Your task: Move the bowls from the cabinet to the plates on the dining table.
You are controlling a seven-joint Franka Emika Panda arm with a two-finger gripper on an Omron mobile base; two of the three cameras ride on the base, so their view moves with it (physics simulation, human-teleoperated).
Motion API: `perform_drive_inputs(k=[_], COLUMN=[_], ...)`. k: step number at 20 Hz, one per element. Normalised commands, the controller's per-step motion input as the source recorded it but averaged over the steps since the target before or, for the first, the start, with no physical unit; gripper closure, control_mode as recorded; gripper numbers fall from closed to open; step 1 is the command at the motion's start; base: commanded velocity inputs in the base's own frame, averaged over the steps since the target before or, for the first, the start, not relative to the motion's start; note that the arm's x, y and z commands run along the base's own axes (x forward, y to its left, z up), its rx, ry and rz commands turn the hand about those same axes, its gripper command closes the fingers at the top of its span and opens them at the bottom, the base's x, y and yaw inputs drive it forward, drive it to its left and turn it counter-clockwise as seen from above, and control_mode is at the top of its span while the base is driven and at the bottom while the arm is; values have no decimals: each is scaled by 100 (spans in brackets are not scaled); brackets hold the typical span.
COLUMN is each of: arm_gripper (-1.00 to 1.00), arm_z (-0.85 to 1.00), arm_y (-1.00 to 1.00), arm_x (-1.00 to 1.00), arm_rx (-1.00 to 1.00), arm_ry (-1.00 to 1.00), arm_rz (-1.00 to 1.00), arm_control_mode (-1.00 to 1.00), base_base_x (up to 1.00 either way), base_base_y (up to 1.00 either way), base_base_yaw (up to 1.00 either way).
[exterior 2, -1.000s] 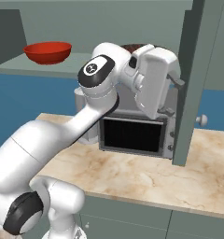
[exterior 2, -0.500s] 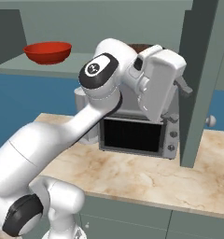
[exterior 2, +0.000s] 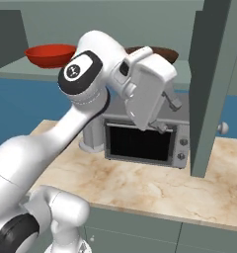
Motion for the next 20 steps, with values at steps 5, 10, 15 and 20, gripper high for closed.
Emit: perform_drive_inputs(k=[5, 10, 15, 20], arm_gripper=[-100, -100, -100, -100], arm_z=[0, -5, -11, -15], arm_y=[52, 54, 56, 53], arm_x=[-19, -28, -26, -23], arm_rx=[7, 9, 7, 6], arm_ry=[-9, -11, -12, -16], arm_rz=[8, 9, 10, 10], arm_control_mode=[-100, -100, -100, -100], base_base_x=[0, 0, 0, 0], base_base_y=[0, 0, 0, 0], base_base_yaw=[0, 0, 0, 0])
